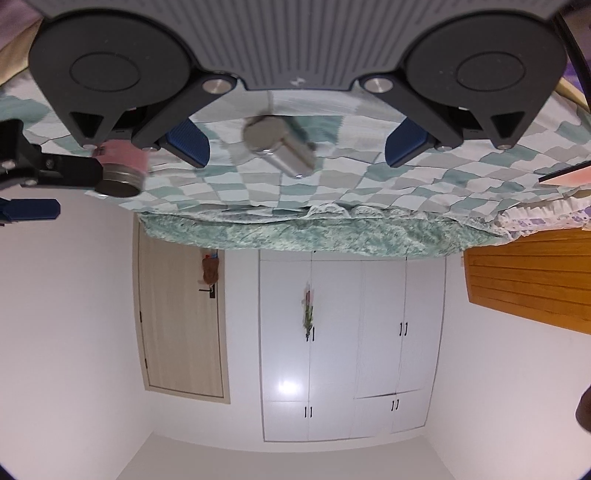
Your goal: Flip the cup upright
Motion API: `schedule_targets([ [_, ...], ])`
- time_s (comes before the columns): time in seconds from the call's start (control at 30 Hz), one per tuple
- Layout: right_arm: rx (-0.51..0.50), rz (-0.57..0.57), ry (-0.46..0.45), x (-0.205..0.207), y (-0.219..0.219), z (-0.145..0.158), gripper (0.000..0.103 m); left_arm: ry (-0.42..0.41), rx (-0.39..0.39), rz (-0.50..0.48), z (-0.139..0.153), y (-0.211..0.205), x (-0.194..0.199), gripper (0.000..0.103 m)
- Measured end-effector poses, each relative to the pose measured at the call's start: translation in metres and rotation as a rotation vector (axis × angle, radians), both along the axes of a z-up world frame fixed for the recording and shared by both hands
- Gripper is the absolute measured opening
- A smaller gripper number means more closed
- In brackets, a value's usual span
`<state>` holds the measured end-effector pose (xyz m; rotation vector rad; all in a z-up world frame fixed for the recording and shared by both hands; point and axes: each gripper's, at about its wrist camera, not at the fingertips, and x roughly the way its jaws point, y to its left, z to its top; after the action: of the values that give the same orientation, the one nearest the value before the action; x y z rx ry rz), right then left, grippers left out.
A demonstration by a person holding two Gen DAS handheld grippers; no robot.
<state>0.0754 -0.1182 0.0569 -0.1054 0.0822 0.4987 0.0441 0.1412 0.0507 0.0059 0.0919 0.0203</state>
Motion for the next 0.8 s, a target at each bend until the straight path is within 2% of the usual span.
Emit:
schedule_targets([
  [0.37, 0.027, 0.054, 0.069, 0.081, 0.084, 0.021, 0.103, 0.079, 0.013, 0.016, 0.004, 0.052, 0.055, 0.103],
  [0.8, 0.013, 0.008, 0.294, 0.218, 0.145, 0.022, 0.103, 0.168, 0.05, 0.051, 0.004, 0.08, 0.129, 0.103],
])
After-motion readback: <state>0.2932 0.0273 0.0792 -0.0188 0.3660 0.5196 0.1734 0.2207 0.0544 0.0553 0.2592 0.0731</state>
